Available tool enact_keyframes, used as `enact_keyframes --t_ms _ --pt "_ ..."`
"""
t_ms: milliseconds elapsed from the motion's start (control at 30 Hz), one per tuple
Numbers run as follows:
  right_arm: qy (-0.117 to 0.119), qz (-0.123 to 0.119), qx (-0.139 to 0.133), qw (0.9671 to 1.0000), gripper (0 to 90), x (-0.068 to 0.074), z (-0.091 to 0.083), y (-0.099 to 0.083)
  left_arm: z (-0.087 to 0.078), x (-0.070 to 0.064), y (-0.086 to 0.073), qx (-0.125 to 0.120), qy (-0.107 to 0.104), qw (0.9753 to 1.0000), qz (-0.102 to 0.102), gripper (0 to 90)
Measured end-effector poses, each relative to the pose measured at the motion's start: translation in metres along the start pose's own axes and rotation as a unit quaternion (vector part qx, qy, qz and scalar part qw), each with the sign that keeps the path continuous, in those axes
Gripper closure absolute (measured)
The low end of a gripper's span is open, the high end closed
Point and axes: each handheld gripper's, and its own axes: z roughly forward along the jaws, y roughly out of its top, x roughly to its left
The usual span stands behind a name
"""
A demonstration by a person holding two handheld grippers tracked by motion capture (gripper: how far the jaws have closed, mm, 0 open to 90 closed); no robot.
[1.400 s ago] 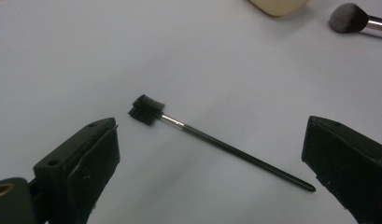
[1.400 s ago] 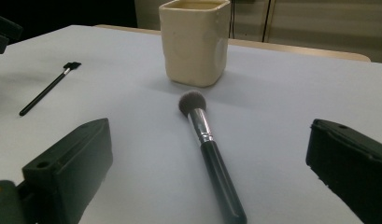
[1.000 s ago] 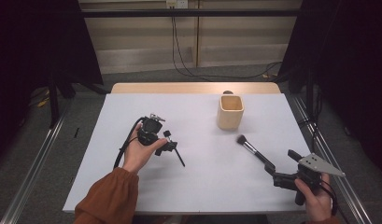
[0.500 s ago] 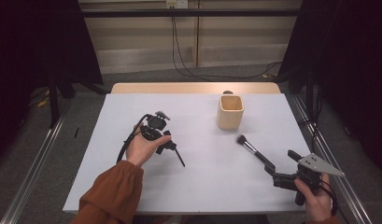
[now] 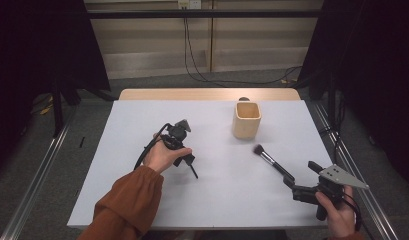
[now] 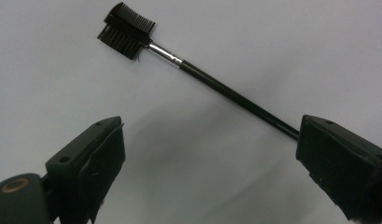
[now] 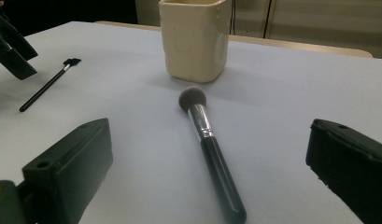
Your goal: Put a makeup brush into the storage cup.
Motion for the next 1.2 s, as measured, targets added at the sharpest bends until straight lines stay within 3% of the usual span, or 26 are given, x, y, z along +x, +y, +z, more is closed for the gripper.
enact_keyframes --t_ms 100,133,400,567,733,867,1200 --pt "0.0 0.0 0.0 1.0 0.2 0.0 0.0 0.0 0.004 -0.001 0.002 0.011 -0.003 0.9999 -0.008 7.8" --pt "0.001 0.0 0.0 1.0 0.2 0.001 0.0 0.0 0.006 -0.003 0.005 0.011 0.007 0.9998 -0.013 7.8" --pt "0.001 -0.001 0.001 1.0 0.2 0.001 0.0 0.0 0.012 -0.017 0.013 0.031 0.01 0.9994 -0.013 7.9" --pt "0.003 0.0 0.003 1.0 0.2 0.001 0.0 0.0 0.018 -0.025 0.015 0.044 0.002 0.9988 -0.023 10.0" --pt "0.002 0.0 0.0 1.0 0.3 0.0 -0.001 0.0 0.027 -0.029 0.015 0.054 0.003 0.9983 -0.021 11.4" --pt "0.001 0.0 0.001 1.0 0.3 0.0 0.0 -0.001 0.027 -0.031 0.014 0.058 0.014 0.9981 -0.017 11.8" --pt "0.002 0.001 0.001 1.0 0.3 0.001 -0.001 -0.001 0.026 -0.03 0.013 0.068 0.012 0.9972 -0.027 16.4"
